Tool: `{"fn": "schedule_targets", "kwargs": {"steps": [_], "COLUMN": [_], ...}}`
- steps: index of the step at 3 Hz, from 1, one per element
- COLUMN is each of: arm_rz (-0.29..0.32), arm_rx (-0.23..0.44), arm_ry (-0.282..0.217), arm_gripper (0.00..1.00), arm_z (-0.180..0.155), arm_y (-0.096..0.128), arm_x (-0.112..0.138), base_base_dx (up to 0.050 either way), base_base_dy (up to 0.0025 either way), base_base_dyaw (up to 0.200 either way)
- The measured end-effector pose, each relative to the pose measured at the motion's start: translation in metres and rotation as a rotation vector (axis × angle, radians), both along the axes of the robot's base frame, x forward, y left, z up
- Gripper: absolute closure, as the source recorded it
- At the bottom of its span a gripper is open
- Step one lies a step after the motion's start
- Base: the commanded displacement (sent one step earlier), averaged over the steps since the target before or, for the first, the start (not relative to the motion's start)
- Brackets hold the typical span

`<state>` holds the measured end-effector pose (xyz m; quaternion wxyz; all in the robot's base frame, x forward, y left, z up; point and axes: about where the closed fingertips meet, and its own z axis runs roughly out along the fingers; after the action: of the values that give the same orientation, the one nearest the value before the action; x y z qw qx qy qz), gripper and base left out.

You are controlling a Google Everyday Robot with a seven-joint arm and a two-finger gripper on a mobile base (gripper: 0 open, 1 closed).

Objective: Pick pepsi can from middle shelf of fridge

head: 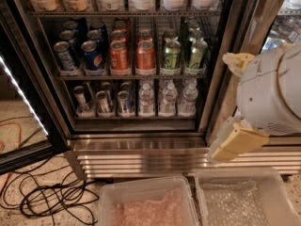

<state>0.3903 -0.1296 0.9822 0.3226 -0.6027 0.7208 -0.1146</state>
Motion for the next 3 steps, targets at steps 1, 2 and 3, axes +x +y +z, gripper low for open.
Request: {"fn": "schedule_targets", "kwargs": {"steps": [1, 2, 3], "arm_rz": [0.001, 0.004, -0.006], "arm_rx": [0.028, 0.066, 0.101], "arm_ry": [-0.008, 0.016, 0.022], "arm_gripper": [0.00, 0.00, 0.00], "arm_z": [-0.015, -0.075, -0.130], "arm_y": [0.013, 0.030, 0.040], "arm_x": [0.002, 0.031, 0.080], "base_base_dx": [0.000, 0.000, 0.000], "base_base_dy": [0.00000, 0.00000, 0.00000], "base_base_dyaw": [0.000, 0.000, 0.000]}}
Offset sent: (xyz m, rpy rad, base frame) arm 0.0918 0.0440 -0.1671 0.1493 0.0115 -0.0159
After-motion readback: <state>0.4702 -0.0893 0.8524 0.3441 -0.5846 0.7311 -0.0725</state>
